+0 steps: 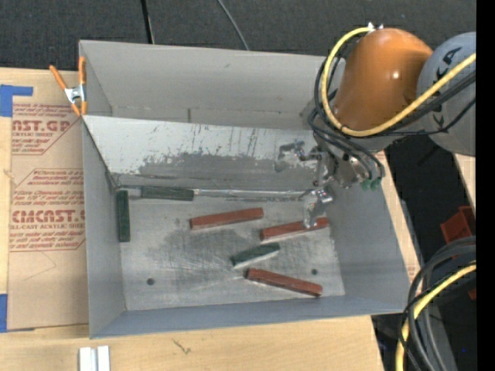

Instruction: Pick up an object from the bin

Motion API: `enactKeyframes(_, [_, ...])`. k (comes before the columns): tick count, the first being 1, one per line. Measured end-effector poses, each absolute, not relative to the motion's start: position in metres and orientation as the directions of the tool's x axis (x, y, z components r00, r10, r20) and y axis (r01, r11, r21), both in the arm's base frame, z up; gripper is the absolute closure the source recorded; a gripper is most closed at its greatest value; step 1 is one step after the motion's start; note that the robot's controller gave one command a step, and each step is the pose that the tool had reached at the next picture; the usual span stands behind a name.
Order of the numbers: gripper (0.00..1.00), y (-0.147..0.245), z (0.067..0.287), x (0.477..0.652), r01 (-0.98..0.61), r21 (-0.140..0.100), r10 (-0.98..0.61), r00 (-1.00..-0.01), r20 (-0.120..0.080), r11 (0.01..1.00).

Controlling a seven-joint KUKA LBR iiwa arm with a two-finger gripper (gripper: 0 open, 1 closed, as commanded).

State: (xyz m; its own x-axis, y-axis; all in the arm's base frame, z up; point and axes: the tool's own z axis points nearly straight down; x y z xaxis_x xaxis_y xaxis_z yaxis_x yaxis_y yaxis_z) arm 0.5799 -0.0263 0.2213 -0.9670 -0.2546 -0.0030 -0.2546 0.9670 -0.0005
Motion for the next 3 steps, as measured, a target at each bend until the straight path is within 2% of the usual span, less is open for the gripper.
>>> enactKeyframes(1, [0.0, -0.026, 0.221, 0.58, -0.255, -0.001, -0.255, -0.967, -0.003, 0.967])
enactKeyframes(2, [0.0, -0.032, 0.153, 0.585, -0.282, -0.002, -0.282, -0.96, -0.007, 0.96])
enactKeyframes(3, [1.0, -0.05, 0.087, 0.513, -0.133, -0.003, -0.133, -0.991, -0.011, 0.991])
